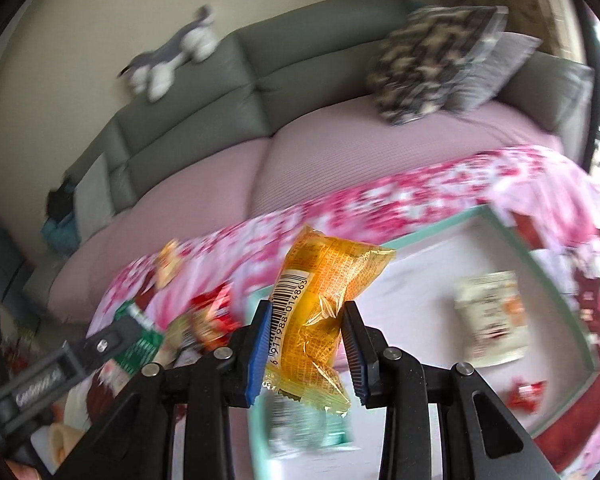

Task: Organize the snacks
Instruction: 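Lift both held snacks and carry them over the white tray, then release the green biscuit packet and orange bread bag into the tray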

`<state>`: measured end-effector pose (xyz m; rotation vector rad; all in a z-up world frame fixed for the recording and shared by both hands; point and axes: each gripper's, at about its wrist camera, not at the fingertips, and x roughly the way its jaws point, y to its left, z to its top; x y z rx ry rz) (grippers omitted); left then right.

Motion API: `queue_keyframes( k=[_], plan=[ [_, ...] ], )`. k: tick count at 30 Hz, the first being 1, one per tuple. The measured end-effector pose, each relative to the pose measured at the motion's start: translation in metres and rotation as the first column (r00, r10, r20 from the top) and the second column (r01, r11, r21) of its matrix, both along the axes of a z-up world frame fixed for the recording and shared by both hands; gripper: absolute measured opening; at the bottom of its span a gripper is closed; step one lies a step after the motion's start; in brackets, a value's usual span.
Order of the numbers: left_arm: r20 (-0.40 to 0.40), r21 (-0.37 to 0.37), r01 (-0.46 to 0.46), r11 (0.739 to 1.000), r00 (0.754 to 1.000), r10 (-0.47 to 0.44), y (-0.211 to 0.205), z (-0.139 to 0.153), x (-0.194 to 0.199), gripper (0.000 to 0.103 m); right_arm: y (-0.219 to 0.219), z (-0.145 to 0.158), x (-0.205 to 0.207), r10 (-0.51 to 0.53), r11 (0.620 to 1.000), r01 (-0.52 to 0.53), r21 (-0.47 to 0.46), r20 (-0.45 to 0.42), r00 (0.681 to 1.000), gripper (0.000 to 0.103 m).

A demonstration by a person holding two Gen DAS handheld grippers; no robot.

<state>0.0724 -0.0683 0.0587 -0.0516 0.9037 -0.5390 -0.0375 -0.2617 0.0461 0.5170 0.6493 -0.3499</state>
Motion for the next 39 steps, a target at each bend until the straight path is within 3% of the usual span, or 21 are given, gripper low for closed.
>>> queue_keyframes(
  k=[7,12,21,39],
  plan=[
    [0.014,0.021,0.118,0.993,0.993,-0.118,-0.045,-0.002,-0.019,0.072,-0.06,0.001,-0.038,-0.163,0.987,0.163,0.004,-0.001,0.987,0.037],
    [0.013,0.033,0.176,0.984,0.984,-0.177,-0.077,-0.007,-0.028,0.072,-0.08,0.0,-0.052,-0.203,0.979,0.203,0.014,-0.003,0.979,0.037],
    [-0.008,0.094,0.247,0.965,0.969,-0.247,-0.121,-0.028,-0.034,0.072,-0.095,-0.03,-0.039,-0.172,0.983,0.175,0.062,-0.045,0.984,0.037],
    [0.02,0.156,0.283,0.947,0.957,-0.289,-0.161,-0.04,-0.036,0.072,-0.107,-0.044,-0.031,-0.161,0.984,0.165,0.072,-0.064,0.985,0.037]
  ],
)
